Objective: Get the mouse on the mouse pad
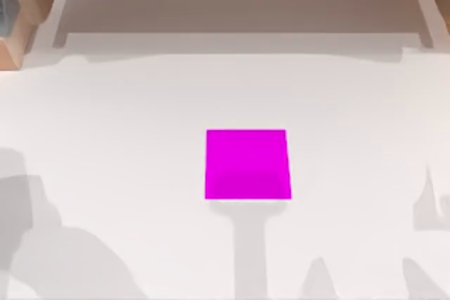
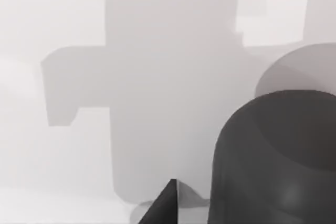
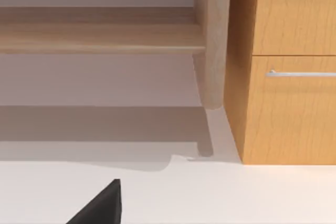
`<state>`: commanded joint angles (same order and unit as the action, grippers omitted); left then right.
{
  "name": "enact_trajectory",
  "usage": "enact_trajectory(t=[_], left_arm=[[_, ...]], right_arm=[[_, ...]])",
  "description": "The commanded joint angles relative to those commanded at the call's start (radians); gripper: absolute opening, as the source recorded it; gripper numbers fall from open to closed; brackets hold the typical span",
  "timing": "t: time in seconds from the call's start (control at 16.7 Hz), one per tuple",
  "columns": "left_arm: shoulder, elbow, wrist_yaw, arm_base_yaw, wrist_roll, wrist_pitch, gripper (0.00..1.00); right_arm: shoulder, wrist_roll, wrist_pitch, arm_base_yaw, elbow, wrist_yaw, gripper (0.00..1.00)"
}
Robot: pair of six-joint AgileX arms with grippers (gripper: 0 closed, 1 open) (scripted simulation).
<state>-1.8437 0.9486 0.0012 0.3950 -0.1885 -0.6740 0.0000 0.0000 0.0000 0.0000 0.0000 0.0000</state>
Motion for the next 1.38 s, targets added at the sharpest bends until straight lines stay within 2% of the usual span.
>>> enact_trajectory(t=[0.24, 0.72, 1.14, 1.38], left_arm=[[0.046, 0.048, -0.007, 0.002, 0.002, -0.061, 0.0], [0.173, 0.251, -0.007, -0.002, -0.001, -0.405, 0.0], [0.183, 0.263, -0.008, -0.003, -0.004, -0.424, 0.0], [0.155, 0.269, -0.013, -0.053, -0.134, -0.452, 0.0]], right_arm=[[0.0, 0.0, 0.0, 0.0, 0.0, 0.0, 1.0], [0.0, 0.0, 0.0, 0.0, 0.0, 0.0, 1.0], [0.0, 0.0, 0.0, 0.0, 0.0, 0.0, 1.0], [0.0, 0.0, 0.0, 0.0, 0.0, 0.0, 1.0]])
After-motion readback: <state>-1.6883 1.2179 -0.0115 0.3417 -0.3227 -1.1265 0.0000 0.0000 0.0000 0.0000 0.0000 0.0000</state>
